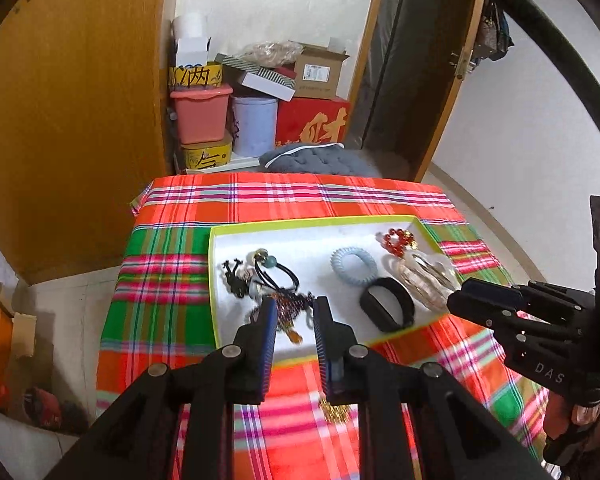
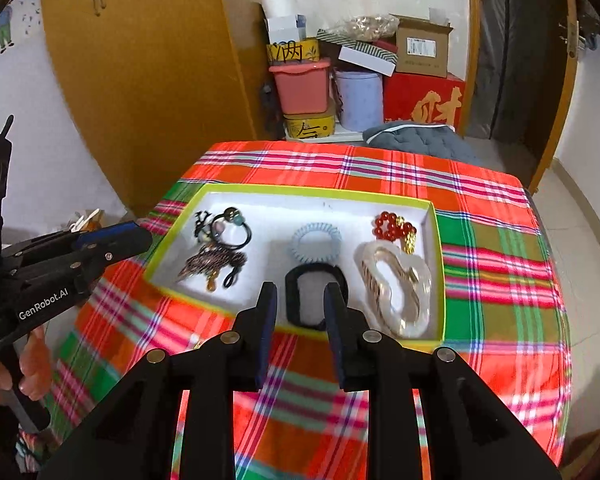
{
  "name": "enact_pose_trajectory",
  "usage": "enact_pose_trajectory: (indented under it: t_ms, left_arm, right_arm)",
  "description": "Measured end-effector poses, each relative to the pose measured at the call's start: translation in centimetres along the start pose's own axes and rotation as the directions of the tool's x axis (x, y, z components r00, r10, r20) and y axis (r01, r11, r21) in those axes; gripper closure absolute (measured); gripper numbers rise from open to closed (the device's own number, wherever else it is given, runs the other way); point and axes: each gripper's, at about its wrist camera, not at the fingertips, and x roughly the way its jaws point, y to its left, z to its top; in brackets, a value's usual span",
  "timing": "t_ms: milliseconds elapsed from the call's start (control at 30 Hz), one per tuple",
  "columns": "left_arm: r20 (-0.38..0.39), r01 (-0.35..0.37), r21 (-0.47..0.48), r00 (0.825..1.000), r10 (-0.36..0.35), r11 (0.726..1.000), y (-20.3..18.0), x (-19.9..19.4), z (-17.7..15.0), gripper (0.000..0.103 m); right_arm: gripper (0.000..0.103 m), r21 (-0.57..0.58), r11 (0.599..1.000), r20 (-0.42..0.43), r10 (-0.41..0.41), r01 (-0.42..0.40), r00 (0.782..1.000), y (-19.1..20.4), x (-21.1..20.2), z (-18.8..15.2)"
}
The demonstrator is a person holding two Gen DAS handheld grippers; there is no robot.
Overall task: Organize jewelry
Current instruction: 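Grasp the lavender coil hair tie with the left tool while the right tool grasps the gold brooch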
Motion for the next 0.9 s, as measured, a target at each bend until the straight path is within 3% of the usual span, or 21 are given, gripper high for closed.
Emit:
enact_pose_trajectory:
  t_ms: [333, 767, 900]
  left_arm:
    - [0.010, -0.023, -0.016, 1.000, 0.023, 1.000, -0.6, -3.9, -3.5, 0.085]
    - [-0.038, -0.053, -0.052, 0.998, 0.051, 0.997, 0.3, -4.8, -7.5, 0.085]
    - [-0.058, -0.055, -0.066, 0.997, 0.051, 0.996, 0.7, -4.5, -8.6, 0.072]
  right_arm:
    - [0.078, -0.007, 1.000, -0.002, 0.026, -0.026, 1.000, 1.1, -2.5, -2.9]
    - [0.077, -0.003, 0.999, -0.018, 0.041, -0.042, 0.999, 1.6, -3.3, -4.8]
    - [0.070, -0.006, 0.999, -0.026, 0.049, -0.049, 0.998, 1.8, -3.1, -5.2]
